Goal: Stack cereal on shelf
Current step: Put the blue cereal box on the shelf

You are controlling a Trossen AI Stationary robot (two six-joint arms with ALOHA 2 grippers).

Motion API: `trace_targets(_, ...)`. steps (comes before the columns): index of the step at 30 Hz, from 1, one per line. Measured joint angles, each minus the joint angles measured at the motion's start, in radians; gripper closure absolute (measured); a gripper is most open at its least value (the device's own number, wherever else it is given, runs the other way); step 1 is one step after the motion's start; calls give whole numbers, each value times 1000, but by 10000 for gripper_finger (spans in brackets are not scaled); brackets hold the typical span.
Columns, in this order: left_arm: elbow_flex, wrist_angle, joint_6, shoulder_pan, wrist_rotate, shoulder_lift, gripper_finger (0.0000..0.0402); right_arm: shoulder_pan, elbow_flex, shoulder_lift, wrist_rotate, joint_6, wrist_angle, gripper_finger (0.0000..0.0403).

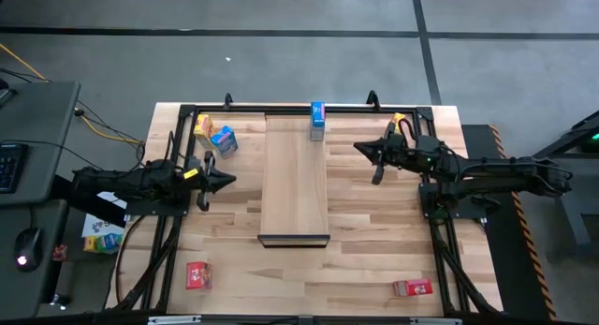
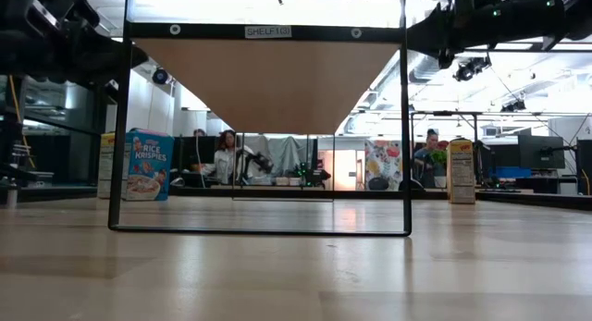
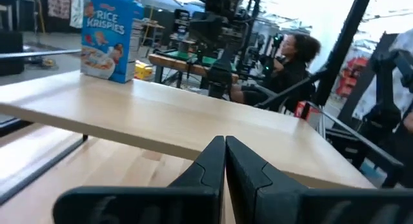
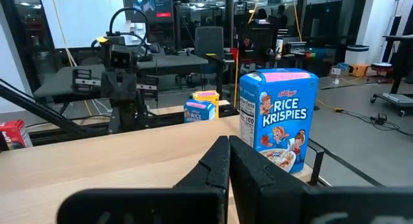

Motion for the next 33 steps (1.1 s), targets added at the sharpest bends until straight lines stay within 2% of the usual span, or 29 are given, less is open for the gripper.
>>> trace_targets(4,0,10,-20,0,-24,0,396,0,0,0,0,0,0,403)
trace_targets(9,0,87,1,0,-150,6,390,0,1,0,0,0,0,403)
trace_targets(12,19,105,48,1,-166,30,364,0,1,0,0,1,0,403)
trace_targets(15,90,35,44,19,-229,93,317,0,1,0,0,22,0,403)
trace_targets(21,301,-262,-15,118,-414,319,199,0,2,0,1,27,0,403)
trace_targets(24,406,-377,-29,202,-462,462,155,0,2,0,0,27,0,403)
trace_targets(28,537,-510,-48,329,-428,644,120,0,2,0,1,27,0,403)
trace_targets(33,679,-648,-72,487,-348,848,111,0,2,0,0,27,0,403)
